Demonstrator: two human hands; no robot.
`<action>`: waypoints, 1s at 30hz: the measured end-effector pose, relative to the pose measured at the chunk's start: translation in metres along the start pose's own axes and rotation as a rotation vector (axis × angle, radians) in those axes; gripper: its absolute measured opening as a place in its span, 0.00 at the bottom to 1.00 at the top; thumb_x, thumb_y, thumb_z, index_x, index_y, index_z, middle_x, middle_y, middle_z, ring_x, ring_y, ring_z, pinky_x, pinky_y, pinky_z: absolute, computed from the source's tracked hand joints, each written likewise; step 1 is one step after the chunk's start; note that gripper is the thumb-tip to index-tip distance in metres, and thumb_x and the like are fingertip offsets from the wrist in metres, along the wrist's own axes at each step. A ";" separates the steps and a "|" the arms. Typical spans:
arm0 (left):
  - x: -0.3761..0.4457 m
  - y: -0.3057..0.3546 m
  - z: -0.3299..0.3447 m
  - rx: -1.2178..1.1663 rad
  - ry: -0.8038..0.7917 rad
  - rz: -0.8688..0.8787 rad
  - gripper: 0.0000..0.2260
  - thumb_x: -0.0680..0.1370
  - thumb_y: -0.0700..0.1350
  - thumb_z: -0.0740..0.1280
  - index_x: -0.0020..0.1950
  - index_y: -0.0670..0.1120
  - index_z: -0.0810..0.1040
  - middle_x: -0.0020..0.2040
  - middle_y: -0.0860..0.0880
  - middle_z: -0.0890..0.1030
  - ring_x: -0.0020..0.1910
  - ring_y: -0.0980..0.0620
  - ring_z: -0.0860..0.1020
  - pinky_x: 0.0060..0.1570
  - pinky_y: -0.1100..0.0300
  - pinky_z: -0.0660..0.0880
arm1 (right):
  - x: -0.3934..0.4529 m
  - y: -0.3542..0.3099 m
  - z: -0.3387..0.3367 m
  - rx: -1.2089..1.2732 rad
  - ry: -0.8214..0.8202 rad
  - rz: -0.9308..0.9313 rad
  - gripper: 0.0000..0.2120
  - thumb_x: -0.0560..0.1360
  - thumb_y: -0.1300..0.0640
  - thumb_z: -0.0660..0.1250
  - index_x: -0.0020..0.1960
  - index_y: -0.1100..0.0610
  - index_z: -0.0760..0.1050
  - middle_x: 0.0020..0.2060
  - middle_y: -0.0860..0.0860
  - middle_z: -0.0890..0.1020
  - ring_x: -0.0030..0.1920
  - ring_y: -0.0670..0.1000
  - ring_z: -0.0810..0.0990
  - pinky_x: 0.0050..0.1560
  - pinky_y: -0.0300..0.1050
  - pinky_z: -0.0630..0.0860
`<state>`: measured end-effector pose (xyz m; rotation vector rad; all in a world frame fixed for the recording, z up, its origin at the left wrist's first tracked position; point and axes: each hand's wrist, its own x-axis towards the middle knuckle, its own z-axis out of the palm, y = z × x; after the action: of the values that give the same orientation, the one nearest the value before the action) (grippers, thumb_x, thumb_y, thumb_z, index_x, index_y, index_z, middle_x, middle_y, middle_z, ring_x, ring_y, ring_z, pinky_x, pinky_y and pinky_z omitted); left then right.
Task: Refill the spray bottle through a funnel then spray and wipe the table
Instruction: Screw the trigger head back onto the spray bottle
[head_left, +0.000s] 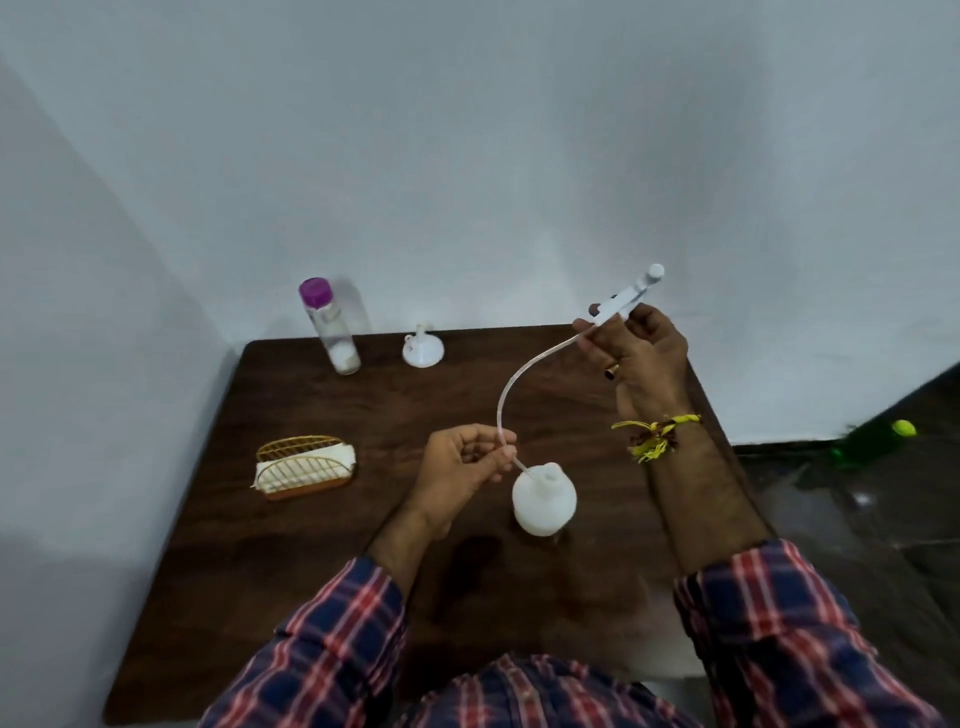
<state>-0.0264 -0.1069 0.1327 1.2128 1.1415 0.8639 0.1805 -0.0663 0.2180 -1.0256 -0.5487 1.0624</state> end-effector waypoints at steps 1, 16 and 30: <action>0.004 0.002 0.006 0.025 0.024 0.018 0.07 0.75 0.36 0.72 0.52 0.41 0.83 0.43 0.42 0.85 0.41 0.50 0.83 0.41 0.59 0.80 | 0.002 -0.001 -0.005 0.032 0.007 0.004 0.11 0.76 0.67 0.69 0.57 0.66 0.73 0.50 0.60 0.82 0.44 0.57 0.86 0.50 0.52 0.83; 0.015 -0.033 0.052 0.459 0.110 0.088 0.06 0.75 0.41 0.72 0.51 0.48 0.83 0.42 0.54 0.84 0.43 0.57 0.82 0.45 0.62 0.81 | 0.019 0.013 -0.079 0.091 -0.013 0.079 0.25 0.65 0.62 0.75 0.60 0.68 0.74 0.58 0.66 0.80 0.54 0.66 0.83 0.52 0.54 0.82; 0.022 -0.070 0.063 0.528 0.019 0.030 0.18 0.69 0.47 0.78 0.58 0.50 0.81 0.52 0.58 0.82 0.53 0.57 0.80 0.50 0.68 0.77 | -0.024 0.060 -0.088 -0.631 -0.560 -0.160 0.16 0.74 0.70 0.68 0.61 0.62 0.76 0.52 0.54 0.84 0.53 0.52 0.84 0.55 0.49 0.81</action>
<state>0.0349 -0.1145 0.0578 1.6541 1.4217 0.6106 0.2133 -0.1177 0.1272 -1.1921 -1.4647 1.0524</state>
